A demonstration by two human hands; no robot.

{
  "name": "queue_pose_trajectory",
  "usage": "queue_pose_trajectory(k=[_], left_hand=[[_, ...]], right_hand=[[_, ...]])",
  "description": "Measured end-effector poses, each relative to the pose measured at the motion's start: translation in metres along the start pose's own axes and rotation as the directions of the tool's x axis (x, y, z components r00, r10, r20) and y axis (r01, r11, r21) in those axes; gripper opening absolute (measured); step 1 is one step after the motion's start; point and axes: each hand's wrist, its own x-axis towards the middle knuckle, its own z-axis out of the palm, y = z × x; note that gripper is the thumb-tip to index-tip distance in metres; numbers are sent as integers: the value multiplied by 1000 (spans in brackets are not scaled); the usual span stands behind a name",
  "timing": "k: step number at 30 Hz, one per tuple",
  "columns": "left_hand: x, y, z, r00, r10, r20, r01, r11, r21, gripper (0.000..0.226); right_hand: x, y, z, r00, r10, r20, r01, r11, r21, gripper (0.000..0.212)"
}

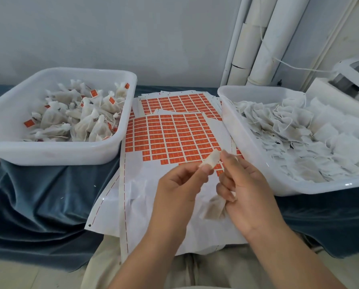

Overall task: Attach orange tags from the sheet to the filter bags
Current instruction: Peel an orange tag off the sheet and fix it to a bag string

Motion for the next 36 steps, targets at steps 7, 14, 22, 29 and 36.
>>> queue_pose_trajectory(k=[7,14,22,29,36], left_hand=[[8,9,-16,986,135,-101,-129,990,65,18],[17,8,-31,974,207,-94,-174,946,273,8],[16,7,-36,966,256,-36,-210,859,466,6],[12,15,-35,972,161,173,-221,876,428,11],[10,17,-38,958,127,258,-227,884,409,8]], right_hand=[[7,-4,-6,991,0,137,29,978,-208,44],[-5,-18,-8,915,-130,382,377,616,-692,38],[-12,-27,-3,895,-277,349,444,486,-753,9],[-12,-31,0,856,-321,406,509,383,-771,6],[-12,-31,-3,874,-288,392,485,459,-745,10]])
